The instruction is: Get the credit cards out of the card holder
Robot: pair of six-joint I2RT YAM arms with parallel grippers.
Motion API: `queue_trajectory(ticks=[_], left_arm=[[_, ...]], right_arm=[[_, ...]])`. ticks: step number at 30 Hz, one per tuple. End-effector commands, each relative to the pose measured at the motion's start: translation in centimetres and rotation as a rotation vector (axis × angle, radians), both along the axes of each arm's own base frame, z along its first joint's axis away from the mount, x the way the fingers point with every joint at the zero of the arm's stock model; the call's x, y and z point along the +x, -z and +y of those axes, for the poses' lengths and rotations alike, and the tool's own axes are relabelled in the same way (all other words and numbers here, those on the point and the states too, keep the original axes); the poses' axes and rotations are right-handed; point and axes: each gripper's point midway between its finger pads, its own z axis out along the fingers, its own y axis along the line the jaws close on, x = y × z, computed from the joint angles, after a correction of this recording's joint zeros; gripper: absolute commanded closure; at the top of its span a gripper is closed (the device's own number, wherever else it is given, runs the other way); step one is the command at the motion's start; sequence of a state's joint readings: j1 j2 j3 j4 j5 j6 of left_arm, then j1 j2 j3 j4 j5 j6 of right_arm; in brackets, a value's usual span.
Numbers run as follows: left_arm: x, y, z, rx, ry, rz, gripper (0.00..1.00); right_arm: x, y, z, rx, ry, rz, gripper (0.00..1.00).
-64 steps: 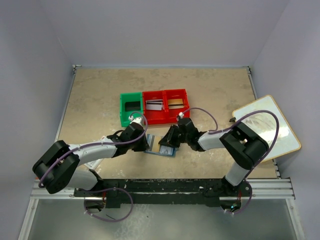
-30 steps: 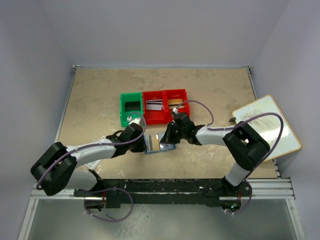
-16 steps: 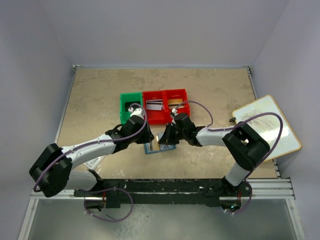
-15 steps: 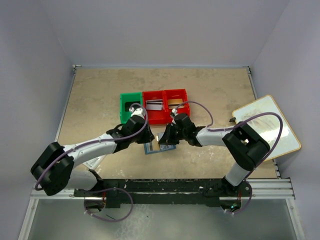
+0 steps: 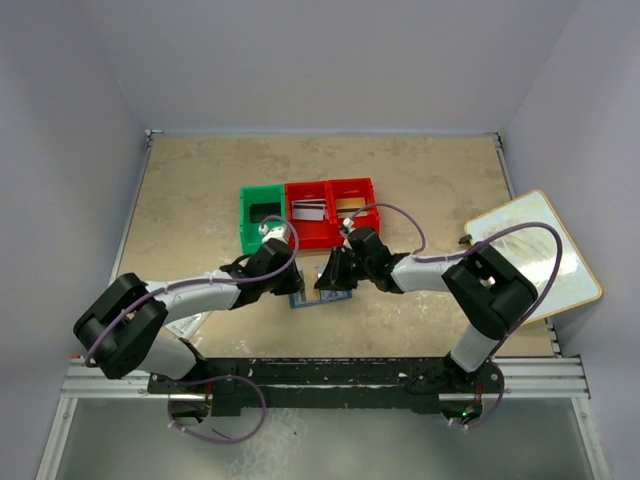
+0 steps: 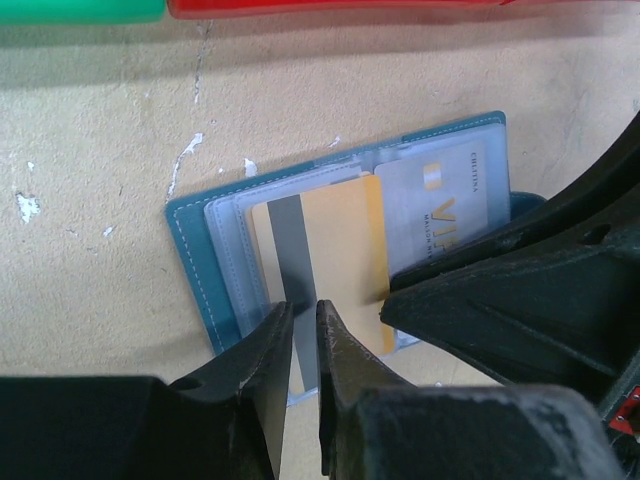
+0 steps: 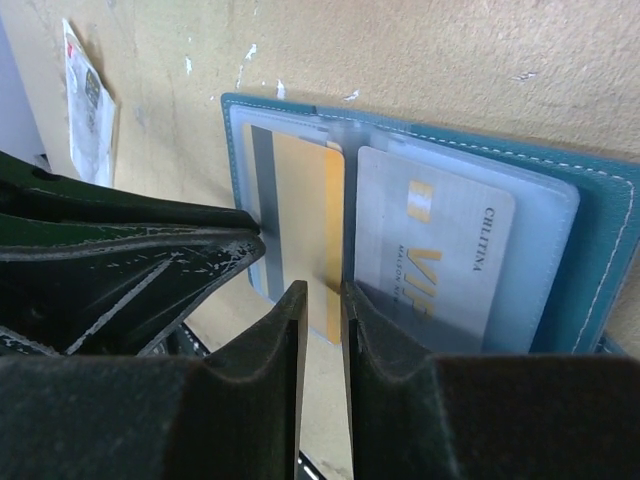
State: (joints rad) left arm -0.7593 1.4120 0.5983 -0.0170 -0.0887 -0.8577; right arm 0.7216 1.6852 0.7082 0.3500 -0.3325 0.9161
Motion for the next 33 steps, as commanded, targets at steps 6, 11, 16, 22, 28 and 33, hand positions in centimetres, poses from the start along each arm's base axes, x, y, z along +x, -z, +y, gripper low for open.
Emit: queue_trajectory(ticks=[6, 11, 16, 22, 28, 33], left_arm=[[-1.7, 2.4, 2.7, 0.098, -0.026, 0.056, 0.89], [-1.9, 2.7, 2.7, 0.101, -0.015, 0.063, 0.89], [-2.0, 2.8, 2.6, 0.092, -0.015, 0.067, 0.9], [-2.1, 2.8, 2.7, 0.091, -0.019, 0.068, 0.91], [-2.2, 2.7, 2.9, 0.098, -0.02, 0.067, 0.91], [-2.0, 1.8, 3.2, 0.097, -0.037, 0.044, 0.87]], right_arm=[[0.2, 0.9, -0.4, -0.029, 0.021, 0.01, 0.69], [0.1, 0.2, 1.3, 0.075, -0.03, -0.008, 0.69], [-0.2, 0.3, 1.6, 0.095, -0.041, 0.012, 0.76], [-0.4, -0.5, 2.1, 0.13, -0.067, 0.008, 0.91], [-0.3, -0.8, 2.0, 0.138, -0.051, 0.008, 1.0], [0.0, -0.6, 1.3, 0.104, -0.009, 0.011, 1.0]])
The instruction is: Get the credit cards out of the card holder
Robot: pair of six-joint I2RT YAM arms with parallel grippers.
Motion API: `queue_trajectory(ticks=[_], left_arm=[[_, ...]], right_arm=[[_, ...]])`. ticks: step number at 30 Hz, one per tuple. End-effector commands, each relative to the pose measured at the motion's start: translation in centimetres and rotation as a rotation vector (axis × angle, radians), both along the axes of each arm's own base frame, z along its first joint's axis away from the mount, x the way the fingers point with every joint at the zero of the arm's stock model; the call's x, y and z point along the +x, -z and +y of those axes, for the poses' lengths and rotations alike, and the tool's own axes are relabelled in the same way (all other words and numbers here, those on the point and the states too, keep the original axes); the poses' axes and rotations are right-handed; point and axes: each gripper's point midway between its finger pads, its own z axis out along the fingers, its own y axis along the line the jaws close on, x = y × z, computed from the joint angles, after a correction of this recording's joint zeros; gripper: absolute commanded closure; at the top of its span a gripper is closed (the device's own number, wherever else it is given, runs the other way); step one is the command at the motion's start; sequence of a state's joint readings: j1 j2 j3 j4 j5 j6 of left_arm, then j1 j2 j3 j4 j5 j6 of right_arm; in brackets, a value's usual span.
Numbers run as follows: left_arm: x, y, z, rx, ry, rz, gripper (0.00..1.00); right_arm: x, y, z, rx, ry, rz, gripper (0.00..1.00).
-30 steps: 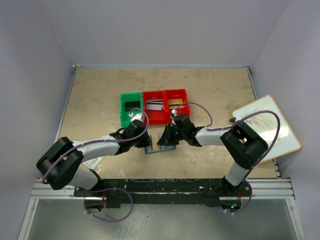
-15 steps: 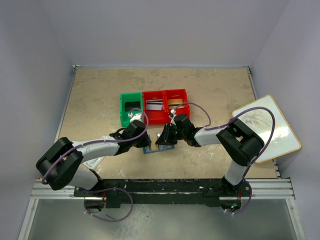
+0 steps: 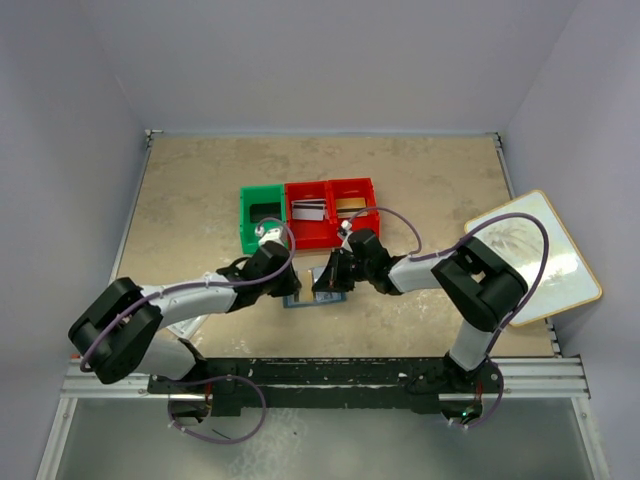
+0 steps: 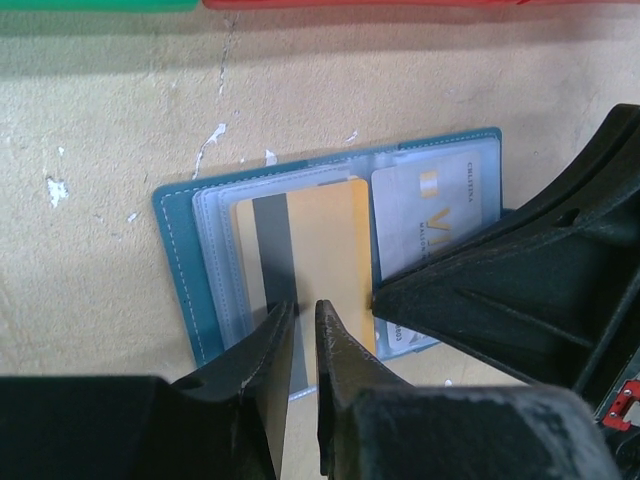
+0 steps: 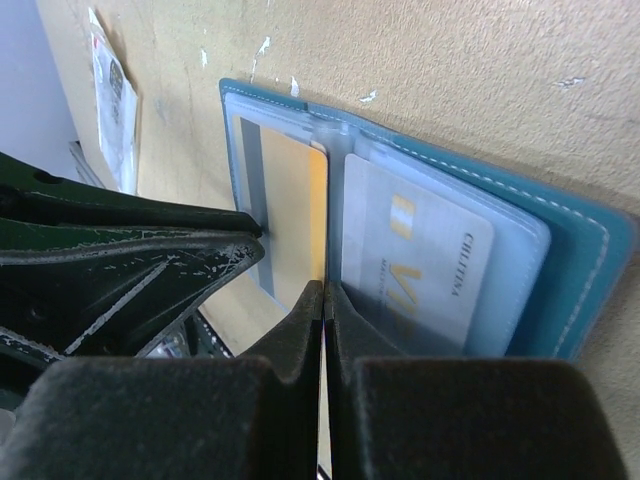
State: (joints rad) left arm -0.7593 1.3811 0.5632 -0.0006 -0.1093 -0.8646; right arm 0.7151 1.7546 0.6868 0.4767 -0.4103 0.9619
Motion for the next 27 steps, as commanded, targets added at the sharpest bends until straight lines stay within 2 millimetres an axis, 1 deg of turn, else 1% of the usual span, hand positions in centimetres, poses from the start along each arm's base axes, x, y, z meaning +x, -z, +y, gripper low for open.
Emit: queue_trajectory(ticks=[1, 5, 8, 11, 16, 18, 23, 25, 27], left_arm=[[-1.7, 1.5, 2.6, 0.096, -0.021, 0.053, 0.86], [-1.4, 0.4, 2.4, 0.075, -0.02, 0.023, 0.8], [-1.3, 0.6, 1.9, 0.07, 0.004, 0.025, 0.81], [-1.6, 1.4, 1.4, 0.065, 0.027, 0.051, 0.83], [-2.1, 2.6, 1.8, 0.085, 0.02, 0.087, 0.87], [-2.4, 2.8, 2.0, 0.089, 0.021, 0.094, 0.89], [-3.1, 3.3, 2.2, 0.095, 0.045, 0.112, 0.96], [-3.2, 3.4, 2.1, 0.09, 0.054, 0.112, 0.98], [-3.2, 3.4, 2.0, 0.087, 0.057, 0.112, 1.0]], right_arm=[[0.4, -1.2, 0.2, 0.025, 0.018, -0.024, 1.0], [0.2, -0.6, 0.0, 0.016, 0.022, -0.004, 1.0], [0.1, -0.5, 0.0, 0.015, 0.018, 0.001, 1.0], [0.2, -0.5, 0.0, 0.013, 0.015, 0.002, 1.0], [0.3, -0.8, 0.3, 0.02, 0.005, -0.006, 0.85], [0.4, -1.0, 0.6, 0.036, -0.002, -0.011, 0.81], [0.9, -0.7, 0.8, 0.036, 0.001, -0.023, 0.77], [1.6, -0.5, 0.9, 0.017, 0.014, -0.049, 0.77], [1.9, -0.3, 1.0, -0.011, 0.013, -0.059, 0.78]])
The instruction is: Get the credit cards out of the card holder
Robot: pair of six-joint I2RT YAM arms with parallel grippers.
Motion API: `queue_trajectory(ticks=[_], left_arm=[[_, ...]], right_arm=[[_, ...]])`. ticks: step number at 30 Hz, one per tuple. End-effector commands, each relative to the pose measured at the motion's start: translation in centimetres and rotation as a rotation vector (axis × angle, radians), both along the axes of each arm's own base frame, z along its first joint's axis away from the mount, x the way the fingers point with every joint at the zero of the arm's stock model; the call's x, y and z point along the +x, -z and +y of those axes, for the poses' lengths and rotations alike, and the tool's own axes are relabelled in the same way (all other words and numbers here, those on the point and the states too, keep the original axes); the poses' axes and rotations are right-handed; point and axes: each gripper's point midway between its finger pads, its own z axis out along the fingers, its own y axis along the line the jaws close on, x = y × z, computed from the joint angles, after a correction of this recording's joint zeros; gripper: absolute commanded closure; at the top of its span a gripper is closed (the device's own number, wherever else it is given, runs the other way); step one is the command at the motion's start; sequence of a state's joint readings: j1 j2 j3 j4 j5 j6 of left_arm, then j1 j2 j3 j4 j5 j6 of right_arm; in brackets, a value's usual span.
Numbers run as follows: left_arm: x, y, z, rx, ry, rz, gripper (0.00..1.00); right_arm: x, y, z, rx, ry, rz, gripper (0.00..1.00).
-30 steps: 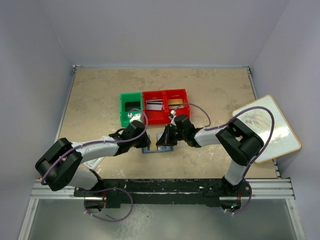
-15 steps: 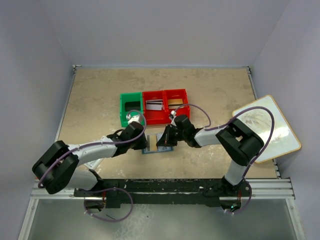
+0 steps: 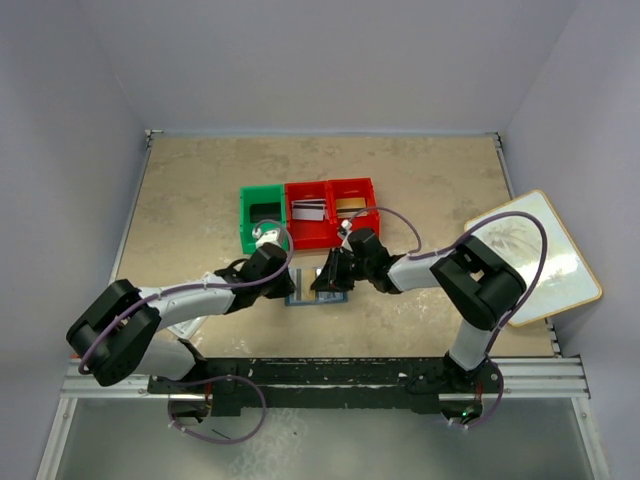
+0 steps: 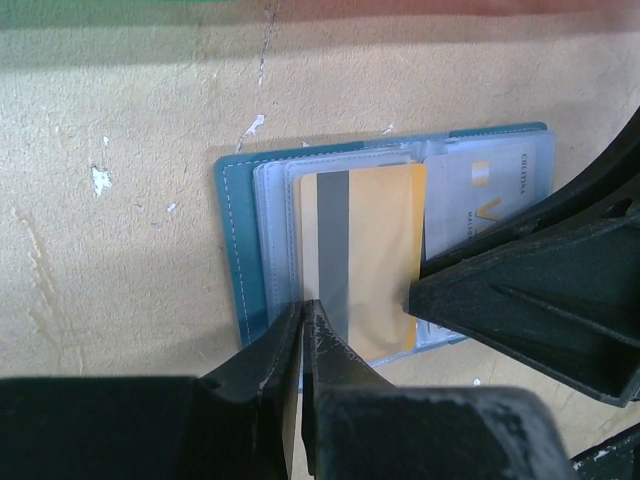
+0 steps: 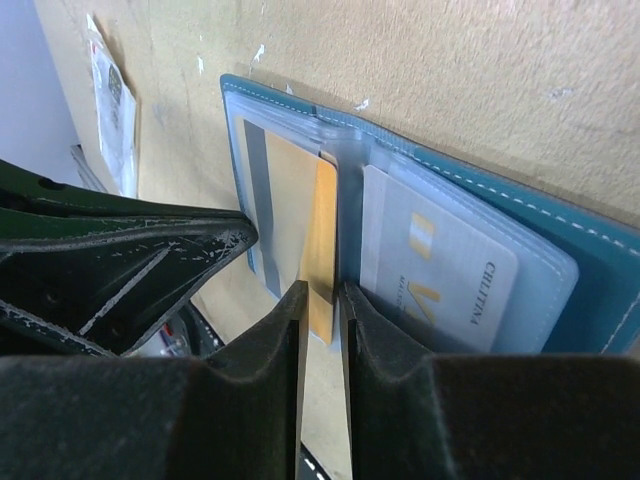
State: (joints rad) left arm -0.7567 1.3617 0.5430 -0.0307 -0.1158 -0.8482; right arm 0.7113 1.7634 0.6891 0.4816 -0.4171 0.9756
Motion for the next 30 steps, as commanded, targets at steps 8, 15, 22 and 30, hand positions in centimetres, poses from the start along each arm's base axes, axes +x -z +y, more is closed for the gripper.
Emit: queue_trajectory(ticks=[8, 15, 22, 30], left_arm=[[-2.3, 2.8, 1.0, 0.057, 0.05, 0.096, 1.0], [-2.2, 2.8, 1.0, 0.059, 0.038, 0.094, 1.0], [-2.3, 2.9, 1.7, 0.066, 0.01, 0.087, 1.0], [-2.8, 3.0, 2.4, 0.073, 0.006, 0.085, 1.0]], right_arm=[[1.5, -0.3, 0.5, -0.079, -0.02, -0.091, 1.0], [1.1, -1.0, 0.7, -0.063, -0.033, -0.087, 1.0], [0.8, -1.3, 0.6, -0.056, -0.038, -0.081, 1.0], [1.0, -2.3, 0.7, -0.032, -0.029, -0.101, 1.0]])
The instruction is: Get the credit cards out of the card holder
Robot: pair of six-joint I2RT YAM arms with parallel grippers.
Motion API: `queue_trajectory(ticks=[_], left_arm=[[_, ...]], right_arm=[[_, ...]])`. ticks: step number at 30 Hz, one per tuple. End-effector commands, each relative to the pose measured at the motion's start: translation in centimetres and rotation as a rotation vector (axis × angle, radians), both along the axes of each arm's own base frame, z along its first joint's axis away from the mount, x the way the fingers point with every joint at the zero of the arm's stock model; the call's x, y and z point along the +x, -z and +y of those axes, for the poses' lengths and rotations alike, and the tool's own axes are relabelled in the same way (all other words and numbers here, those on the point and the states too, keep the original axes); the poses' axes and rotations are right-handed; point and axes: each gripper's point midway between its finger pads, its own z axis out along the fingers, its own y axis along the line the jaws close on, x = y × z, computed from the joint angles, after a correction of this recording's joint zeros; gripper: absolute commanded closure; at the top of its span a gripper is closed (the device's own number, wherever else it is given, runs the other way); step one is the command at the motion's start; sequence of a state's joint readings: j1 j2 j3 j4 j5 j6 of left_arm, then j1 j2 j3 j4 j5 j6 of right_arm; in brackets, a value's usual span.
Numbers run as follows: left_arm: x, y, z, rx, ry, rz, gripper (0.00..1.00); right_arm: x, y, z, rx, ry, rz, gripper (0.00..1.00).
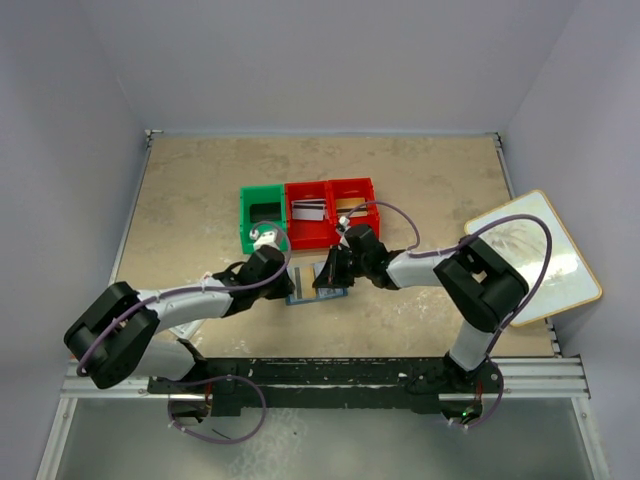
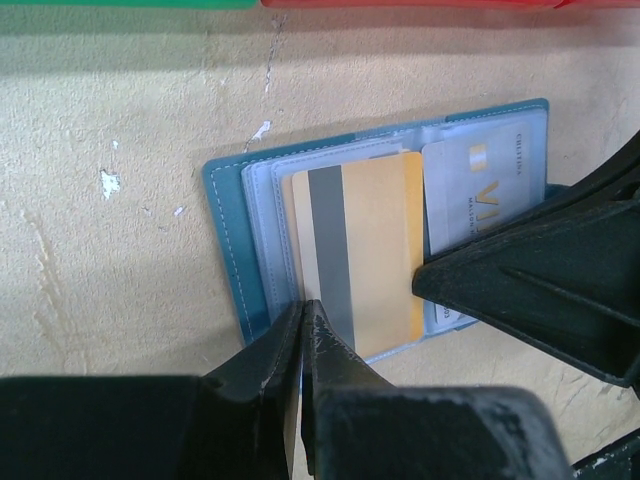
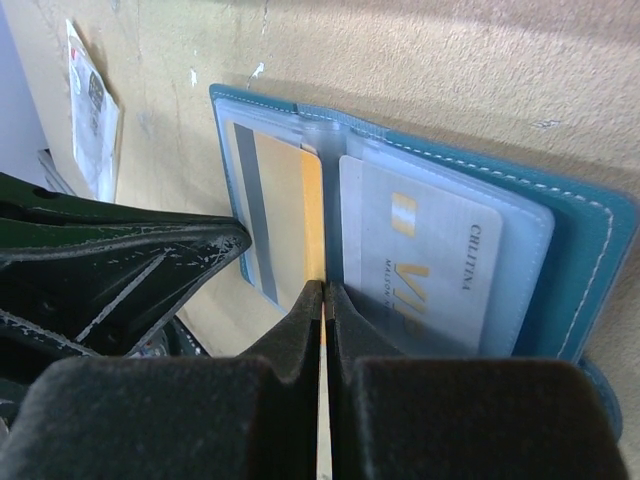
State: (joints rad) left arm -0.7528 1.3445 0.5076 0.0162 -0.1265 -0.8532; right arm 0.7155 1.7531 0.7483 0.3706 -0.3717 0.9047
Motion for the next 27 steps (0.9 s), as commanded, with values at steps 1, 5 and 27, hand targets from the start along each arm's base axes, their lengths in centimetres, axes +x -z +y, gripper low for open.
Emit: queue_trajectory(ticks=[1, 5, 27], left_arm=[[-2.9, 2.9, 2.2, 0.092, 0.02, 0.108, 1.0], [-3.2, 3.1, 2.4, 0.094, 0.014, 0.114, 1.0], [-3.2, 2.7, 2.9, 0.082, 0.0, 0.083, 1.0]], right_arm=[[0.2, -2.2, 0.9, 0.037, -0.016, -0.061, 1.0], [0.2, -2.5, 0.8, 0.043, -0.01, -0.071, 1.0], [-0.1, -3.6, -0.2, 0.04, -0.02, -0.144, 1.0]])
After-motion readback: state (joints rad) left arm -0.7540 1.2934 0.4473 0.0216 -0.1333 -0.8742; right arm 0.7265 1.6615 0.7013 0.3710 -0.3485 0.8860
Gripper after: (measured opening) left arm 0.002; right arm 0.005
